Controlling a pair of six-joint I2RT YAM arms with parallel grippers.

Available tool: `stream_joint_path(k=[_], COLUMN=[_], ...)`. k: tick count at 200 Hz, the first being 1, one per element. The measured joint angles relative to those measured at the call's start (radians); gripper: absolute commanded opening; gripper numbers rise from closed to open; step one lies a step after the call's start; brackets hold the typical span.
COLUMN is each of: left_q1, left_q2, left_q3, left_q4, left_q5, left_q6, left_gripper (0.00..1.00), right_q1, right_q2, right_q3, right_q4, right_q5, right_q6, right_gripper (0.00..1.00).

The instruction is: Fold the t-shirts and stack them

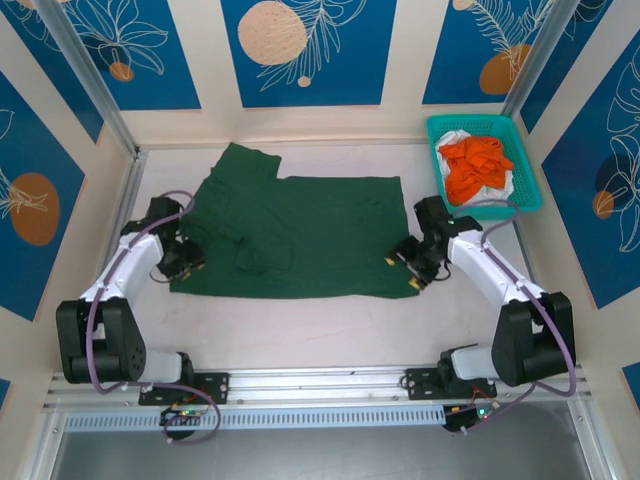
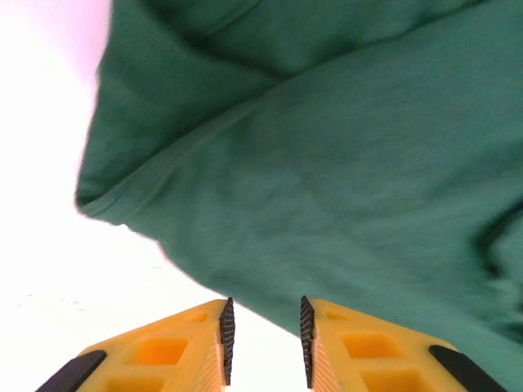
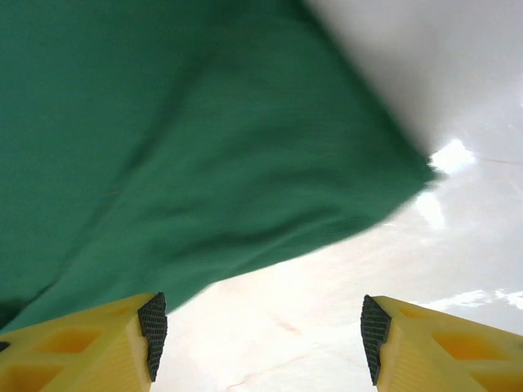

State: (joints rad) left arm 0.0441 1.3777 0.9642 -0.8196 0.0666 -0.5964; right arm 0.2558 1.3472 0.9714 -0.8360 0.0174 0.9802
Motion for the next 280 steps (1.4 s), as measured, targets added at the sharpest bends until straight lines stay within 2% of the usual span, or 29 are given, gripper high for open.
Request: stream_joint_path(k=[14, 28, 65, 106, 130, 180, 229, 280], left_q1=[0.000, -0.003, -0.001, 0.026, 0.035, 0.036, 0.037, 0.038], left_q2=[0.019, 0.061, 0.130, 0.248, 0.275, 0.289, 0.293, 0.292], left_q3=[0.016, 0.016, -0.013, -0.013, -0.013, -0.013, -0.016, -0.019], left_q4=[0.011, 0.018, 0.045, 0.097, 0.107, 0.109, 0.113, 0.117], left_q5=[0.060, 0.103, 0.109, 0.077, 0.055, 0.045, 0.045, 0.046], left_q6=[0.000, 0.000, -0.012, -0.051, -0.068, -0.076, -0.076, -0.076], left_gripper=[0.31, 0.31, 0.30, 0.29, 0.28, 0.28, 0.28, 0.28], right_q1=[0.091, 0.209, 0.478, 0.632, 0.673, 0.697, 0.710, 0.732], right_q2=[0.039, 0.146, 0.579, 1.003, 1.161, 1.230, 1.244, 1.322], right_q3=[0.088, 0.226, 0.733, 1.306, 1.530, 1.566, 1.569, 1.609], right_q4=[0.025, 0.044, 0.005, -0.177, -0.258, -0.283, -0.238, -0.200], right_q5=[0.000, -0.007, -0.001, 0.019, 0.030, 0.051, 0.093, 0.115], right_q6=[0.000, -0.004, -0.049, -0.095, -0.111, -0.136, -0.185, -0.212], right_gripper=[0.64, 0.59, 0.53, 0.52, 0.50, 0.50, 0.50, 0.49])
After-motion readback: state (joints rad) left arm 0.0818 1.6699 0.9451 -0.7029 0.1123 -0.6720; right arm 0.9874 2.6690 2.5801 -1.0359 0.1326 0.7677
